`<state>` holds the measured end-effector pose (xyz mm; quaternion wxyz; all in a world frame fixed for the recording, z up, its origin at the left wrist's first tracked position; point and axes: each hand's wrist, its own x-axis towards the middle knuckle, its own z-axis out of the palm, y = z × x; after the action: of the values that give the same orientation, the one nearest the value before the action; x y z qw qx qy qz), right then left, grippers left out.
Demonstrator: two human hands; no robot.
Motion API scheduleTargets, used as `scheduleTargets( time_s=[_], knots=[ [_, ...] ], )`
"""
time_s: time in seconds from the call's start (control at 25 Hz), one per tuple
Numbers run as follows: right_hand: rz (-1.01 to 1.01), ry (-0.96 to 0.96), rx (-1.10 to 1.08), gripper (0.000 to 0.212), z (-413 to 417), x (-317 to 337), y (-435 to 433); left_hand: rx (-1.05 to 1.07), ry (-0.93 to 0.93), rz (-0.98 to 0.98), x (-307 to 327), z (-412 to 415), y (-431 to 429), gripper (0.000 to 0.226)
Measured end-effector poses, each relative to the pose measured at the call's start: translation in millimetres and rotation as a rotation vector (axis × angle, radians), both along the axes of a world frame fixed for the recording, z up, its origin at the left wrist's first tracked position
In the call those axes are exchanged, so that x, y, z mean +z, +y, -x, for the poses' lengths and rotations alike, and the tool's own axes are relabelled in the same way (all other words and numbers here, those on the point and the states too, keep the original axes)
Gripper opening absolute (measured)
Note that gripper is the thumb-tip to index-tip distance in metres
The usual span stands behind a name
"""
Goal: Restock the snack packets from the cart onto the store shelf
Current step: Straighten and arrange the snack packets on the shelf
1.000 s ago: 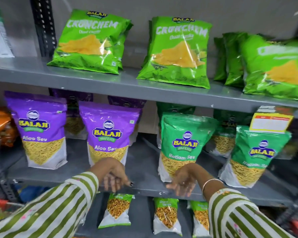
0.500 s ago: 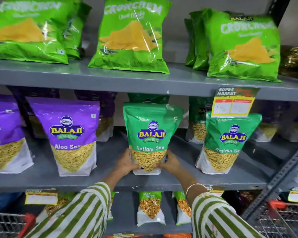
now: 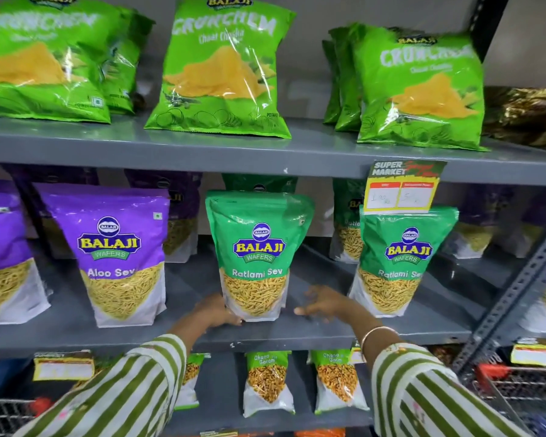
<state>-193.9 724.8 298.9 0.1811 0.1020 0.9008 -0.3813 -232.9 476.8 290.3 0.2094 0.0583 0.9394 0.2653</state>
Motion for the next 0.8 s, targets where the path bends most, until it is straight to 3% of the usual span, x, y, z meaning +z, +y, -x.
scheduleTargets(
  time_s=[0.04,0.08,0.16,0.24,0.36,0.48,0.64,0.8],
  knots=[
    [-0.052,-0.143,0.063,0.054,-8.3,10.0,16.3,-0.07,-0.118,0.154,11.0,-6.6,7.5,0.049],
    [-0.091,-0.27,0.082,0.058,-16.4,18.0,36.3,-0.129,-0.228,0.262,20.7,-11.1,20.5,0.042],
    [-0.243,-0.451,0.043,0.066,-28.5,22.7,78.5,-0.222,-0.315,0.278,32.7,-15.0,52.2,0.04],
    [-0.371,-0.431,-0.054,0.056,-44.7,25.1,121.8,-0.295,-0.219,0.118,36.0,-18.3,99.4,0.04],
    [-0.486,-0.162,-0.313,0.081,-59.5,15.8,171.6,-0.256,0.077,-0.118,27.2,-23.5,166.8,0.049],
    [-0.127,0.155,-0.461,0.101,-54.8,3.1,201.2,-0.161,0.116,-0.391,21.1,-25.6,225.8,0.088],
    [0.335,0.392,-0.435,0.069,-49.4,-4.2,210.8,-0.025,0.198,-0.556,15.2,-22.2,262.1,0.075],
    [0.39,0.397,-0.412,0.061,-46.0,-1.2,209.7,0.078,0.287,-0.574,9.2,-29.0,270.2,0.072]
  ],
)
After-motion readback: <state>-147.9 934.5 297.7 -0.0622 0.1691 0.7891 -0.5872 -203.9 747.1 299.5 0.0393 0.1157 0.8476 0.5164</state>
